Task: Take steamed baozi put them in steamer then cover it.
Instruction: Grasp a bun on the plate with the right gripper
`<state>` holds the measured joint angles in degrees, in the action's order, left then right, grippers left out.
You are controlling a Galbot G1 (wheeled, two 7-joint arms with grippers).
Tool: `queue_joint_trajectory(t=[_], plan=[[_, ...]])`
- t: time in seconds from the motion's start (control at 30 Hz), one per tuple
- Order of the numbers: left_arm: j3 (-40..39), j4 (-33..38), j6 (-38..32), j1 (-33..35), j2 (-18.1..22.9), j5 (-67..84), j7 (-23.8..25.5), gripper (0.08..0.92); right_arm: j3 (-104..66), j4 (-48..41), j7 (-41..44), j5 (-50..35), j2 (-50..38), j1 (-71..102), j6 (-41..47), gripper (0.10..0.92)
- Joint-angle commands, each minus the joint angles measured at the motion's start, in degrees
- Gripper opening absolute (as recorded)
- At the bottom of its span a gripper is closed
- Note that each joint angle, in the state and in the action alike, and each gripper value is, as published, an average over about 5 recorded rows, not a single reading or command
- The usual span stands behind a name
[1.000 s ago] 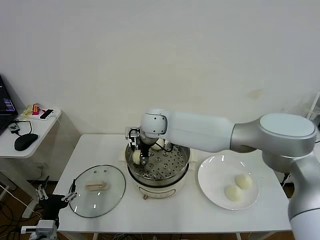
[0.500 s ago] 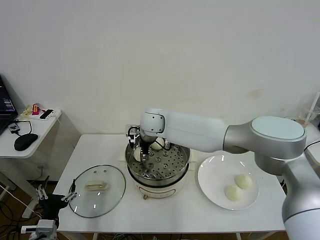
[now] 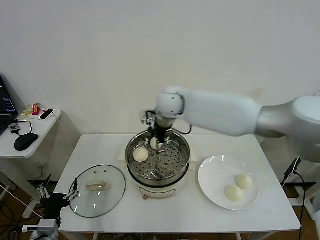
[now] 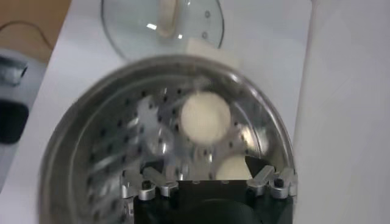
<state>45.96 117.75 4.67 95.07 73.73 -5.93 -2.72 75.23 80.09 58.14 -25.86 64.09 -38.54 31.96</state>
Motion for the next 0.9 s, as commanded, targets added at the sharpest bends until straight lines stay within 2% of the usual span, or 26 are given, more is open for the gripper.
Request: queue_joint_trajectory(t=[0.03, 0.17, 0.33, 0.63, 0.9], plan=[[-0.57, 0.16, -0.01, 0.10, 0.07, -0.20, 0.05, 0.823, 0.77, 15.54, 5.54, 6.70, -22.40, -5.65, -3.75, 0.823], [-1.12, 0.14, 0.01, 0.15, 0.19, -0.43, 0.08, 0.823, -4.74, 17.97, 6.69, 12.17, -32.68, -0.06, -6.30, 0.823], [-1.39, -0.03, -0.02, 0.43, 0.18, -0.68, 0.08, 0.823, -7.54, 17.62, 8.50, 18.99, -40.04, 6.22, -11.04, 0.823], [-1.82, -0.87, 0.00, 0.46, 0.17, -0.90, 0.06, 0.823, -14.83, 17.81, 7.28, 27.65, -46.13, 21.76, -15.15, 0.823], [-2.40, -1.16, 0.01, 1.09, 0.53, -1.93, 0.11, 0.823, -25.23, 17.31, 5.58, 31.29, -47.90, 38.86, -16.48, 0.823]])
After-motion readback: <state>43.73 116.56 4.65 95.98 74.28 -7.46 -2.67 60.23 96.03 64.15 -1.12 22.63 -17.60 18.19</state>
